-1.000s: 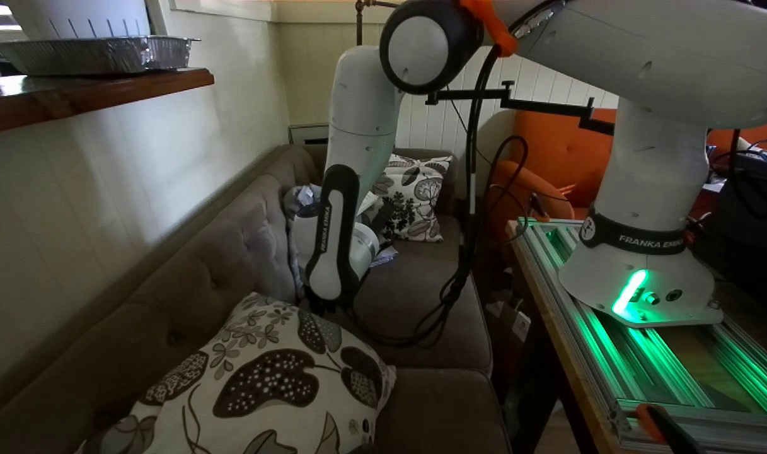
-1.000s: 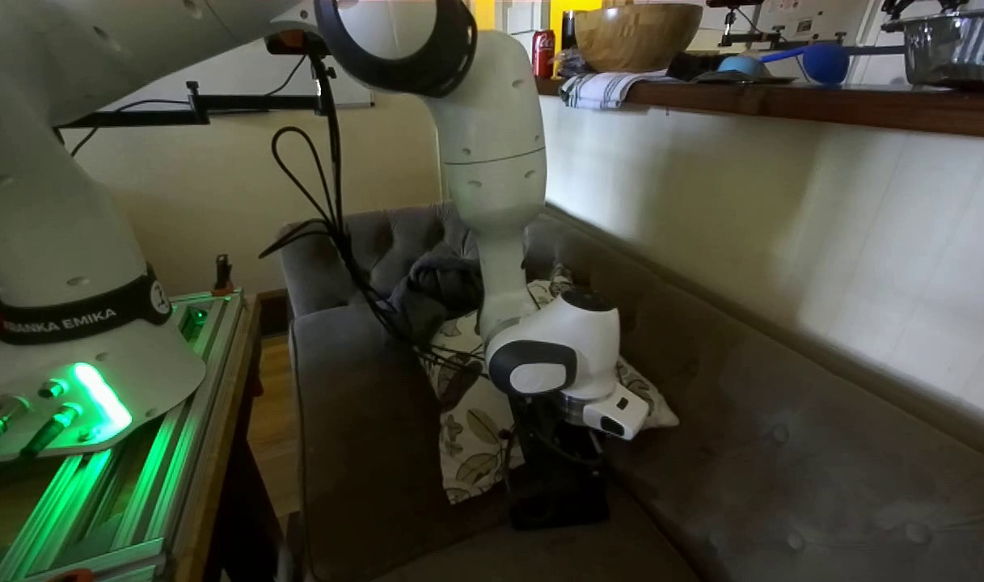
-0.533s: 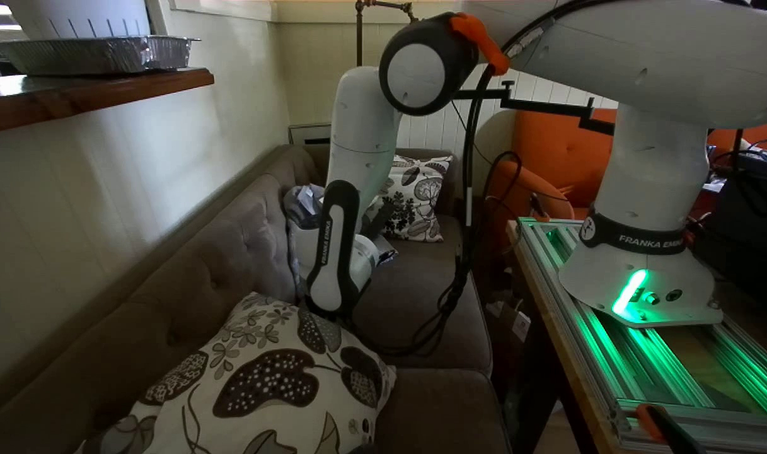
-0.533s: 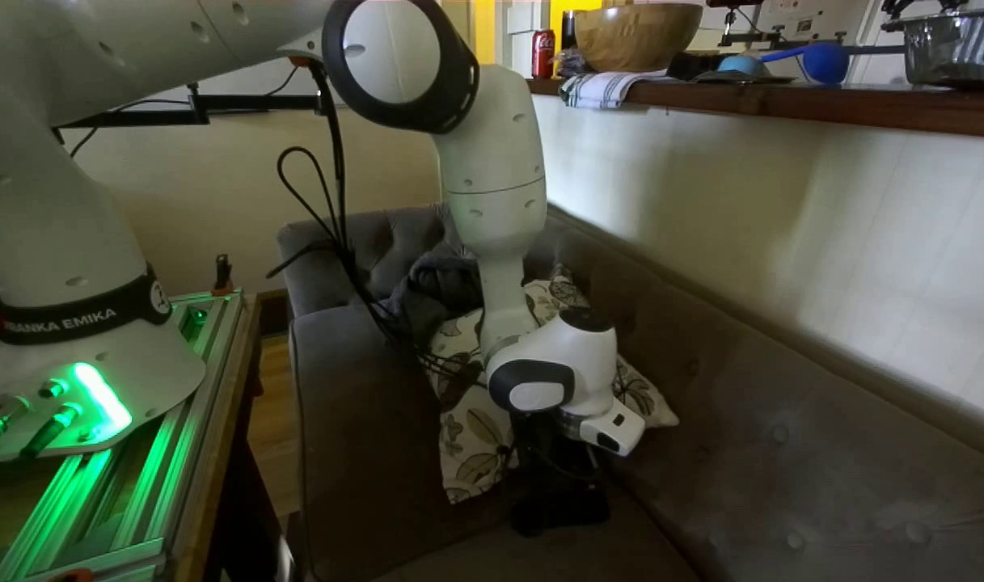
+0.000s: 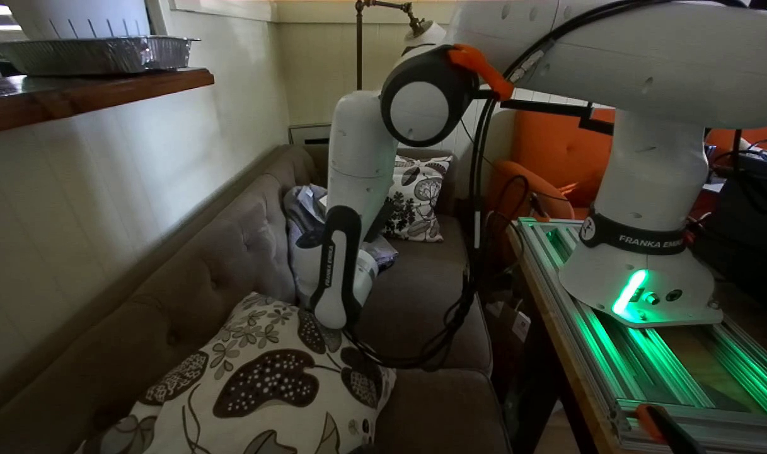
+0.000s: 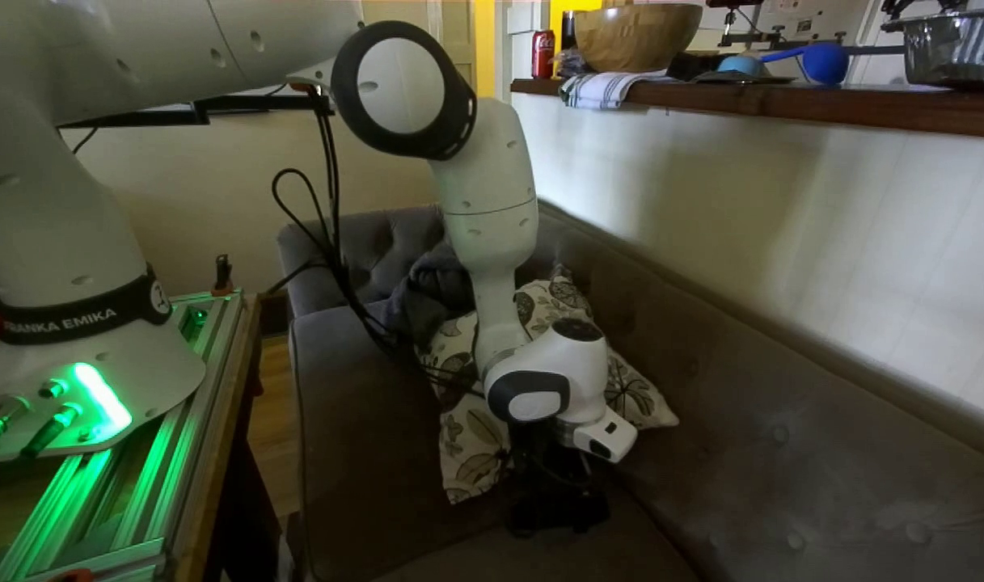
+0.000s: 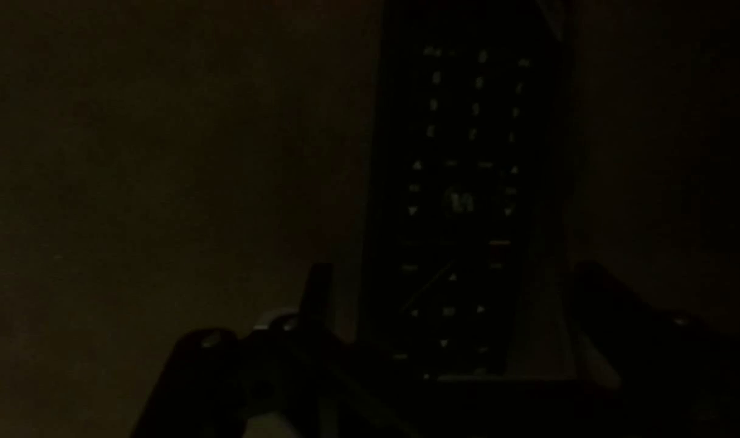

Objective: Put the black remote on the right couch cushion

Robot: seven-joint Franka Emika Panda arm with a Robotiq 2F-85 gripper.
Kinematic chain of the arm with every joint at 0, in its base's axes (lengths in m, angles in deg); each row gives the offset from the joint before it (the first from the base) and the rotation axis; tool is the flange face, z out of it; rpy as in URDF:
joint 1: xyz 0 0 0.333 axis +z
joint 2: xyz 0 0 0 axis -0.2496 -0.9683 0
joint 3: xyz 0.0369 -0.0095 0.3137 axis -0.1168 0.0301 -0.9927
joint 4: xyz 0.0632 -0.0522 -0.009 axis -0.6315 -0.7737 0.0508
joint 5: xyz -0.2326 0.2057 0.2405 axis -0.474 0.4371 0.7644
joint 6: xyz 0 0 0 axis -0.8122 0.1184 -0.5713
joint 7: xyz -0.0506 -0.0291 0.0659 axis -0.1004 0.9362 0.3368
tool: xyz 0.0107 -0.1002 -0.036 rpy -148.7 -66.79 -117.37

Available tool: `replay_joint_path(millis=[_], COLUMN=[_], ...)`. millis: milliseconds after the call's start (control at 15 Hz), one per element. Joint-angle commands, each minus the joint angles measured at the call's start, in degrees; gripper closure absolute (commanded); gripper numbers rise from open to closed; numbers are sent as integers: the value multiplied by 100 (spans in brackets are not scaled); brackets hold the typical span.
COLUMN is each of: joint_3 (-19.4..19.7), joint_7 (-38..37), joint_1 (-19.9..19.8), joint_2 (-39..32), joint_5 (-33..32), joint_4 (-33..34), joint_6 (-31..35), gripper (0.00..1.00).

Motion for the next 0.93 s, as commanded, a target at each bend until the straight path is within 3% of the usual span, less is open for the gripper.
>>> replay_joint_path(millis=[0,200,400,467,600,733,867], joint_3=[157,239,313,312,310,328,409], joint_7=[-315,-408,-498,-518,-516,-481,-437], joint_1=[244,315,349,353,351,341,358], joint_2=[-273,-336,-360,-369,-383,-373,-284], joint_5=[120,125,138,146,143,119,81], joint_4=[307,336,321,318,317,294,182], joint_6=[21,18,22,27,20,73,95], gripper=[9,41,48,42,42,65,65])
